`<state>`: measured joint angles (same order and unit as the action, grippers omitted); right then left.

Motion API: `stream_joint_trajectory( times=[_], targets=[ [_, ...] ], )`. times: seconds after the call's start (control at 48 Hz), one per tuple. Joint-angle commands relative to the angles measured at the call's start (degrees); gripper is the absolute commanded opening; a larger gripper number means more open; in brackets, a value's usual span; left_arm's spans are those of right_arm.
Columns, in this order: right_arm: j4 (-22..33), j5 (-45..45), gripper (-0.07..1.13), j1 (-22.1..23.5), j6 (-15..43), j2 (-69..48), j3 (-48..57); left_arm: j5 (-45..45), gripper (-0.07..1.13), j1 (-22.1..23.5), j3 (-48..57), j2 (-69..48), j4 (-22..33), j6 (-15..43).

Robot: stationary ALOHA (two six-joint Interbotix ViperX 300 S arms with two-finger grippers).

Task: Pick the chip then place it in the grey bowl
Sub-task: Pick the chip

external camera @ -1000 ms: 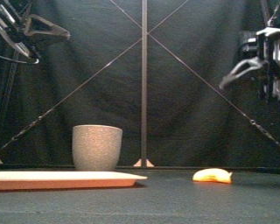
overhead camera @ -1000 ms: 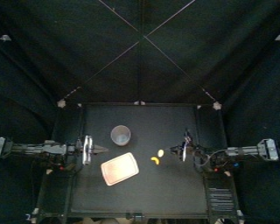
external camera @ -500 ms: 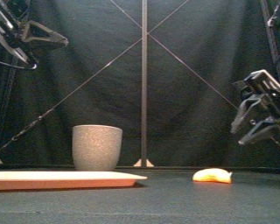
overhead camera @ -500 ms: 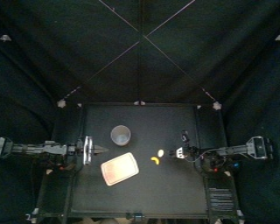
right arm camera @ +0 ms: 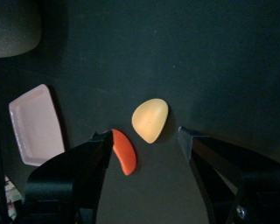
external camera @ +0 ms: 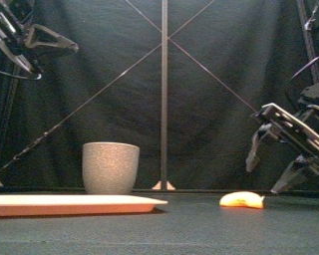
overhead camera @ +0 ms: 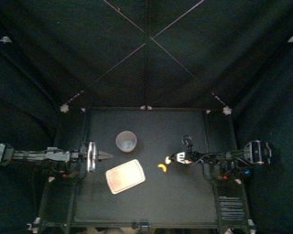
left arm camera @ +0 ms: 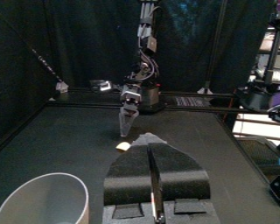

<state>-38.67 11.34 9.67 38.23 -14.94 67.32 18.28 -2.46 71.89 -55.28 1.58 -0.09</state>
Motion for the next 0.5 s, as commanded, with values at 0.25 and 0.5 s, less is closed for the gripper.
stream_joint_trajectory(
  times=[0.25,0.5],
  targets=[
    [-2.72,-2.11,0.94,0.26,0.00,3.34,-2.72,0.26,0.00,-0.26,-0.79,0.35,0.44,-0.09],
    [-2.55,-2.20,0.92,0.18,0.00,7.65,-5.27,0.18,0.00,-0.26,-0.70,0.35,0.44,0.00]
  ],
)
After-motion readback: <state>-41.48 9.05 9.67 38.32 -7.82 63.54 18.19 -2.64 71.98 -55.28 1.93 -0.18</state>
